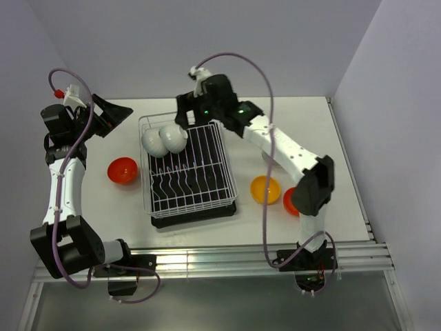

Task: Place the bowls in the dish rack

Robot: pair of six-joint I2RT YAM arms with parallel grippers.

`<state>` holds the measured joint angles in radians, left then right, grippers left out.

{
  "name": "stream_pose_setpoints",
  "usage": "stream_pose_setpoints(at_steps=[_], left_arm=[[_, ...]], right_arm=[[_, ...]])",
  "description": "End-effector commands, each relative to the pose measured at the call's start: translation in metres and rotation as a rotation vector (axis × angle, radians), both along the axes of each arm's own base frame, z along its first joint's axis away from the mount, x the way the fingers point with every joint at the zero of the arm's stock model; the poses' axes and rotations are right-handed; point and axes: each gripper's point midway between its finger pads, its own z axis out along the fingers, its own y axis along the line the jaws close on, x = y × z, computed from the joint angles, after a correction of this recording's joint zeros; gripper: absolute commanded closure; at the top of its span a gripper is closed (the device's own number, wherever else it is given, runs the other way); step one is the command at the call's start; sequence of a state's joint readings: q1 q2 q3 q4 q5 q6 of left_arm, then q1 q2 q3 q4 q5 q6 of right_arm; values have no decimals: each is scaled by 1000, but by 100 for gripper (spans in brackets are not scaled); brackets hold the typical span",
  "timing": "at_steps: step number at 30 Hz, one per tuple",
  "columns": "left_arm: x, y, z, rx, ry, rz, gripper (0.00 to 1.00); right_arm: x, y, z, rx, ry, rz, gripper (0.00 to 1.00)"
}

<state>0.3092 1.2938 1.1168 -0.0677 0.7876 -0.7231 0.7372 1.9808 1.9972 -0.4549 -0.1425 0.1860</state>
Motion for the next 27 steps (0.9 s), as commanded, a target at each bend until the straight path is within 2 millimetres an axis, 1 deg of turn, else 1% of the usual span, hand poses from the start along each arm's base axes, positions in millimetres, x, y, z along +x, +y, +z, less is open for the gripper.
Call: stream_pose_setpoints(at_steps=[1,2,3,4,5,6,7,8,9,10,11,12,13,14,15,16,17,18,19,20,21,22,23,25,26,27], left_arm=[[-3,-3,30,103,-126,-3,1],[-2,-9,30,141,-141,-20,1],[0,-11,32,169,-139,-9,1],[1,-15,32,196,-144,-12,1],[3,-31,30,252,-163,-51,1],[6,-34,32,294,-159,-26,2],[9,-40,34,332,-168,-24,3],[11,-66,28,386,-180,-86,3],[12,-84,37,410,-202,-114,5],[16,-90,33,443,-179,-95,5],[12,-120,32,464,-191,-158,7],[19,-134,32,483,-193,-173,10],[22,-143,27,516,-177,-166,11],[21,-178,13,546,-172,-233,12],[22,-196,20,558,-196,-246,13],[25,-208,15,590,-194,-242,15],[19,-245,-6,614,-171,-315,16],[19,-264,3,615,-200,-331,17],[20,-278,-2,628,-202,-344,17],[16,-307,-24,655,-180,-386,17],[19,-322,-14,650,-208,-384,18],[11,-344,-19,650,-208,-417,18],[19,-361,-29,655,-197,-430,18],[16,-386,-40,655,-177,-440,19],[25,-398,-51,662,-158,-427,22],[26,-405,-58,666,-142,-427,23]], right_arm=[[-7,-47,62,112,-54,-34,0],[-6,-60,63,110,-48,-52,0],[-4,-90,65,104,-37,-96,2],[-2,-105,63,94,-30,-113,3],[-3,-123,57,65,-7,-143,4],[6,-152,46,37,18,-206,5],[2,-170,52,32,7,-236,6],[-1,-184,48,23,30,-256,6],[3,-214,35,11,58,-315,7],[-3,-231,45,30,45,-342,7],[-5,-245,42,33,54,-367,7],[-4,-274,32,23,79,-433,7],[-6,-290,31,22,83,-465,7],[-12,-305,36,27,72,-496,7],[-16,-319,27,13,92,-522,7],[-16,-347,25,11,96,-588,7],[-23,-358,29,12,82,-608,7],[-28,-373,21,-1,104,-636,7],[-32,-384,19,-4,107,-657,7],[-38,-405,19,-5,111,-708,7],[-42,-413,14,-4,126,-721,7],[-46,-423,12,-16,128,-736,7],[-52,-439,8,-22,142,-777,7],[-59,-451,4,-33,147,-800,7],[-63,-461,-1,-37,157,-824,7],[-66,-465,-2,-44,156,-830,7]])
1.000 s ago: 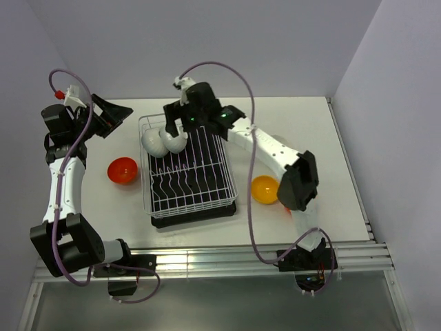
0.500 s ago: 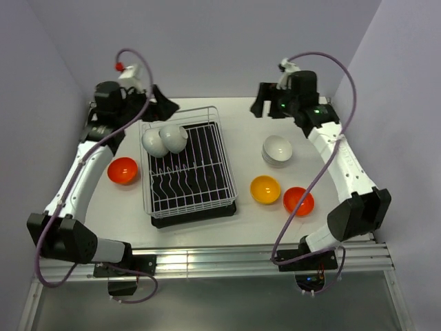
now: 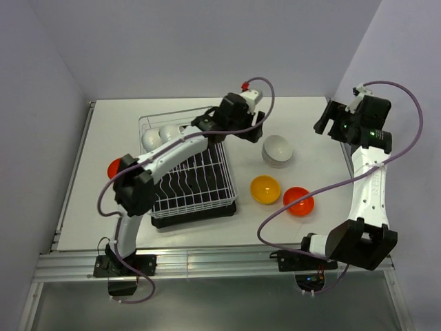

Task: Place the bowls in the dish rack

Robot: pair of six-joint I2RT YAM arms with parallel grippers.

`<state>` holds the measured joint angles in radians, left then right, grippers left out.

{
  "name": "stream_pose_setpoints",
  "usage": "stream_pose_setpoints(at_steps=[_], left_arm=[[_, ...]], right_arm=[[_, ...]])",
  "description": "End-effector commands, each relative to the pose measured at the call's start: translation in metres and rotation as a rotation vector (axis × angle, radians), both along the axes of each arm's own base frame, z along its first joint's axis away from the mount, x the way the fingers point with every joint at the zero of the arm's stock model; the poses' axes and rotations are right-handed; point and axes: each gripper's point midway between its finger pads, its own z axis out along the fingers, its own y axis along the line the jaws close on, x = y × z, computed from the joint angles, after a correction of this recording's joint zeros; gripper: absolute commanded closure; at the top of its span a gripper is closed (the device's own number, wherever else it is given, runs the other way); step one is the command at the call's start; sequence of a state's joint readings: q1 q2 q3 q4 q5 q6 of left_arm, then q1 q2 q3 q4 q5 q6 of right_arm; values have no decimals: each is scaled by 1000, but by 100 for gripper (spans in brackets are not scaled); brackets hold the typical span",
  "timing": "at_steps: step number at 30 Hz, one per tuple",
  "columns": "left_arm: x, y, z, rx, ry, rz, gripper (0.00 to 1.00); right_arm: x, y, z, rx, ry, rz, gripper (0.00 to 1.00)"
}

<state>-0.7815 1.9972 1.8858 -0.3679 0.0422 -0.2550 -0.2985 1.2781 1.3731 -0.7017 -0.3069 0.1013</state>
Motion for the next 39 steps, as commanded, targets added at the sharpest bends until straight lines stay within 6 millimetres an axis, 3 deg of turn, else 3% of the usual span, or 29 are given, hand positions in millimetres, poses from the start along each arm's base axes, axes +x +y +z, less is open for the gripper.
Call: stream_pose_setpoints(at_steps=[1,7,21,34,39], left_arm=[[13,-20,10,-7,-27,78,23],[14,-55,-26,-9,-15,75,23],[14,-81,-81,38,-7,89,29],[16,-92,-99,40,18,80,54],[17,-91,-103,43,30,83,69]], right_arm=[[-17,-8,-4,-20,13,20,7],[-25,-14,-20,-5,39,6,7],[-34,-15,-34,5,60,1,7],[-39,-20,-38,1,63,-14,7],[-40,-22,-37,4,59,-16,7]])
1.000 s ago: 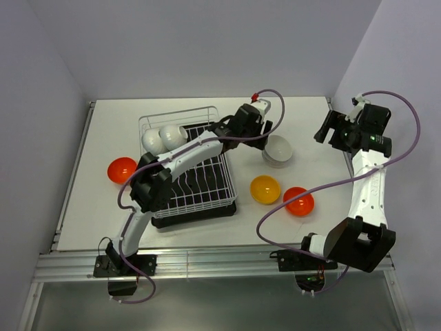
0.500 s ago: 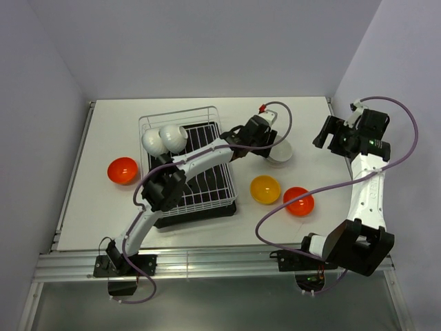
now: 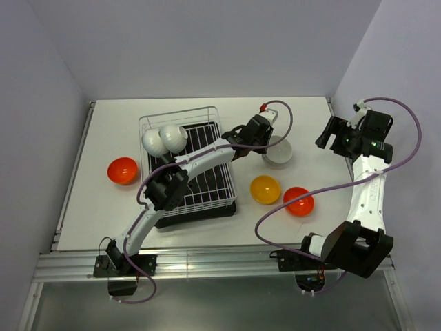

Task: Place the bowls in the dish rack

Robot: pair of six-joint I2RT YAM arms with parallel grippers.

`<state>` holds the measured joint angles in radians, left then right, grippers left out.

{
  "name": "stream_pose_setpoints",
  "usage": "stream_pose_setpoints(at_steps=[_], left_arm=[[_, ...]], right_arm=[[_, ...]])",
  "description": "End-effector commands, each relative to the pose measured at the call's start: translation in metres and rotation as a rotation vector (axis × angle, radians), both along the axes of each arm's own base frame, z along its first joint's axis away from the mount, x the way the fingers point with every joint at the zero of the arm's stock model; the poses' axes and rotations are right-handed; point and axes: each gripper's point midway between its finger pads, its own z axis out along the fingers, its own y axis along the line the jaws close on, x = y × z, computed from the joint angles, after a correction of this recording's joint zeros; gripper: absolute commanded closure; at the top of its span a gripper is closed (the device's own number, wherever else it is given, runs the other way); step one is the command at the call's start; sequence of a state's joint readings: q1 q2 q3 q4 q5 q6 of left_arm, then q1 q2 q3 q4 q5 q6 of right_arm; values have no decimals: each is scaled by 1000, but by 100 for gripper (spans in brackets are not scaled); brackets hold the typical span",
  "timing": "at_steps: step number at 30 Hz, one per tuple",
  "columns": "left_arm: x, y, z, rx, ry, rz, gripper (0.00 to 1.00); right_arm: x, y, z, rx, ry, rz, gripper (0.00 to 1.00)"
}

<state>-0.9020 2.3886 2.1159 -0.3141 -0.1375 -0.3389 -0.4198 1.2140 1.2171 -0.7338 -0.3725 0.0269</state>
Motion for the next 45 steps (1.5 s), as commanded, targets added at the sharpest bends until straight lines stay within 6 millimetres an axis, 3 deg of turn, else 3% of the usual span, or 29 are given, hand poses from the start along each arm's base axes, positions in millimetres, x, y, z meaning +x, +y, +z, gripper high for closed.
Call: stream_pose_setpoints(at_steps=[1,7,10,14,21,26,33,38,40,45], left_arm=[[6,-9,17,-41,-26,8,74],[7,-12,27,-68,-33,17,91],[9,-15,41,-102,-46,23,100],[11,-19,68,-174,-63,13,100],[18,-19,155,-373,-148,-5,100],[10,-14,195,-439,-186,-33,100],[5,23,248,-537,-167,-28,100],[6,57,276,-627,-118,-49,100],[5,64,279,-649,-94,-50,100],[10,90,281,-698,-42,-42,100]], right_arm=[[-3,-1,8,-19,-39,9,7],[-3,-3,10,-19,-42,4,6],[-2,-3,11,-18,-46,5,6],[-1,-2,14,-9,-53,7,6],[3,5,26,23,-98,33,1],[9,26,53,119,-197,87,0],[21,70,117,350,-402,269,0],[28,93,149,561,-442,329,0],[35,100,156,600,-453,339,0],[40,144,176,673,-475,460,0]])
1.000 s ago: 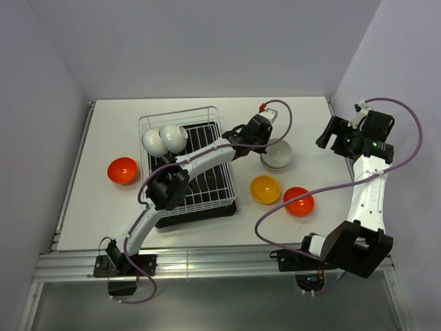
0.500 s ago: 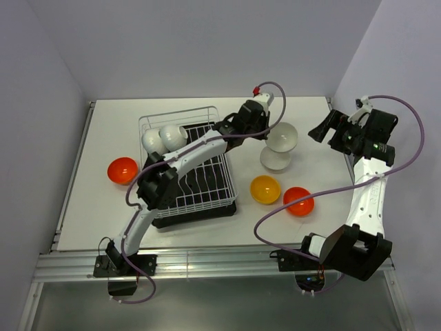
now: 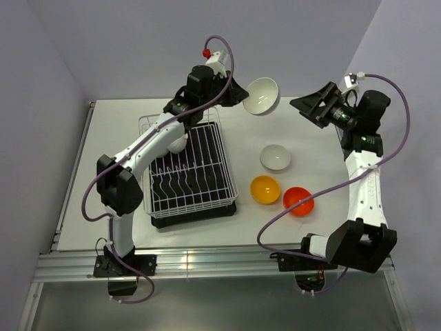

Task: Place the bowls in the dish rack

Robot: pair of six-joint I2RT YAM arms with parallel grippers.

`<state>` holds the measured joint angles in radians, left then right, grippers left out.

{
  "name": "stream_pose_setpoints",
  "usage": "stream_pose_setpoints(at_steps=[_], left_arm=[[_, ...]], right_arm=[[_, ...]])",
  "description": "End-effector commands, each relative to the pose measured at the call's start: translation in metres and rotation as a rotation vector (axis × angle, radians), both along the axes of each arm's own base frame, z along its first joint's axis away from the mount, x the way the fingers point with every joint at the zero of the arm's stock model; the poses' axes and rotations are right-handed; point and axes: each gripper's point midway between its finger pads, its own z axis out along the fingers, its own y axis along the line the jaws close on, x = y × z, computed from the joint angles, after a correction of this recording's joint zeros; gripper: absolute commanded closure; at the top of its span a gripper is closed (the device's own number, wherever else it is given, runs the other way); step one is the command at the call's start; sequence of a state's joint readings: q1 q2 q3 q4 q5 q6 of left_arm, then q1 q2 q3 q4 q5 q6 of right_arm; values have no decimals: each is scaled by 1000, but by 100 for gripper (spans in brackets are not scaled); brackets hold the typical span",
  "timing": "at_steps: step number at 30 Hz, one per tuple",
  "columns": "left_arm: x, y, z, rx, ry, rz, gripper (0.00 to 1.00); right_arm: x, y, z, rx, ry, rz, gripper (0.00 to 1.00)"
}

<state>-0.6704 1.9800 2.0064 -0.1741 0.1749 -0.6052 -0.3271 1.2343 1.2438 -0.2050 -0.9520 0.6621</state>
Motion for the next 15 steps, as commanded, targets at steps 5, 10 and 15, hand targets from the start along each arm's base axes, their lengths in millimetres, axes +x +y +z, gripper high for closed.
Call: stream_pose_setpoints(at_steps=[5,10,15], left_arm=[[-8,23,42,-196,26,-66,100],[-4,38,41,-245,62,-79,100],[-3,47,39,-269,76,-87,100]], right_arm=[[7,60,47,156,-115,143,0],[24,89,32,178,-21,156,0],[38,113,12,143,74,132,0]])
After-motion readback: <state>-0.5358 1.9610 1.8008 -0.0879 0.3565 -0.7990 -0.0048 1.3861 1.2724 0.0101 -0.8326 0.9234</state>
